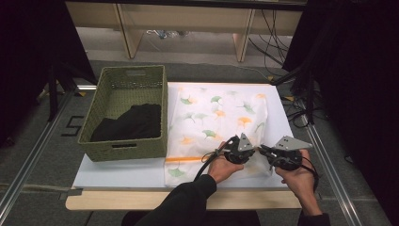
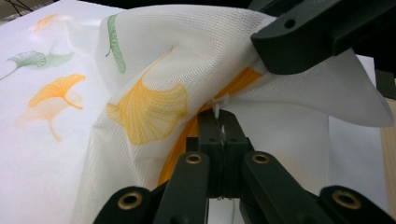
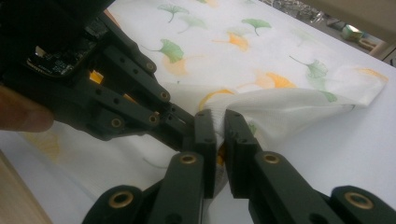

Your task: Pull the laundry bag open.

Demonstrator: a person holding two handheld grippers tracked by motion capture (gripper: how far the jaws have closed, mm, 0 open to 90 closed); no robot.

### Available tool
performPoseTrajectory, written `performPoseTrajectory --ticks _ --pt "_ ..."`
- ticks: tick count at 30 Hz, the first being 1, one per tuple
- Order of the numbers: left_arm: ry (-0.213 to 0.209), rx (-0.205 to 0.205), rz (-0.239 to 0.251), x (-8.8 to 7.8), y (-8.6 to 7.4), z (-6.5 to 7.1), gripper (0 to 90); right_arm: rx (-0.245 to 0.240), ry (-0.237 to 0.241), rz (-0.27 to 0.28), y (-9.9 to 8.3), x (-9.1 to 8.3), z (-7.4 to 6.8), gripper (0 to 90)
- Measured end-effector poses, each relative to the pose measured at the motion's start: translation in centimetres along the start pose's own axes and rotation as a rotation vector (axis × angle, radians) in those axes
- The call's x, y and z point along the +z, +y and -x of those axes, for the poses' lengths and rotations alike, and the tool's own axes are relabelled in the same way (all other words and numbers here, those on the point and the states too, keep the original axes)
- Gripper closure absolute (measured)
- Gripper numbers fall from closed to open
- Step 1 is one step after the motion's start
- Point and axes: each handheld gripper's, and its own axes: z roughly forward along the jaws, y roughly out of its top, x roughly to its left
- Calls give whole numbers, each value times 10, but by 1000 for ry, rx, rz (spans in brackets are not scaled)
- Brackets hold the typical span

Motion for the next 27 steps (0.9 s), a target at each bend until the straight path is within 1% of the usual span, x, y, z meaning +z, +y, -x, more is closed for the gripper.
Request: performPoseTrajectory --ticks 1,2,3,4,5,6,7,8,9,10,11,12,13,14,15,16,17,18,19,20,21,22,24,25,26,27 --pt "-2 6 -15 0 0 0 900 11 1 -2 -1 0 -1 860" --pt "-2 6 -15 0 0 0 899 11 1 -2 -1 0 -1 860" --pt "0 -4 -7 1 0 0 900 4 -2 -5 -1 0 1 860" --pt "0 -1 -19 0 0 -2 900 1 -4 2 -1 -1 1 860" --pt "1 -17 -16 1 -1 -3 900 28 -6 -7 -1 -2 0 861" --pt "1 -17 -16 1 -1 -3 900 28 -6 -7 -1 -2 0 861" --pt "1 1 -32 0 -1 -4 900 27 2 -6 -1 -2 1 860" --pt "-1 -2 -36 -1 -1 -5 900 11 -9 0 -1 -3 2 860" --pt "0 2 -37 -1 -1 -5 900 21 -2 -5 -1 -3 2 861" --pt "2 -9 -34 -1 -1 -5 900 18 -2 -6 -1 -3 2 861" --pt "0 -5 -50 -2 -2 -7 900 1 -26 2 -1 -3 3 861" --pt "-2 -15 -64 -3 -3 -8 900 1 -28 -2 -1 -4 3 861" --pt "-2 -15 -64 -3 -3 -8 900 1 -28 -2 -1 -4 3 861" --pt "0 7 -76 -5 -3 -10 900 2 -23 -12 -2 -4 3 861" --pt "0 7 -76 -5 -3 -10 900 7 -16 -15 -2 -4 3 861" --pt "-5 -2 -75 -5 -3 -9 900 0 -19 -10 -2 -4 4 861" --pt "-3 4 -86 -8 -3 -11 900 20 -27 -12 -3 -5 3 861" --pt "-9 12 -92 -9 -3 -12 900 -6 -48 -7 -3 -5 5 861" --pt "-9 12 -92 -9 -3 -12 900 -6 -48 -7 -3 -5 5 861" --pt "-2 9 -102 -10 -3 -13 900 -4 -53 -10 -3 -6 5 861" --pt "3 13 -105 -12 -4 -14 900 -1 -67 -18 -4 -8 5 861" --pt "3 13 -105 -12 -4 -14 900 -1 -67 -18 -4 -8 5 861" --pt "5 15 -112 -15 -5 -16 900 -21 -85 -21 -5 -8 8 861" --pt "5 15 -112 -15 -5 -16 900 -19 -90 -27 -6 -8 9 862" --pt "0 21 -122 -16 -6 -17 900 -19 -90 -27 -6 -8 9 862" --pt "0 19 -125 -17 -6 -17 900 -15 -100 -41 -7 -8 9 862"
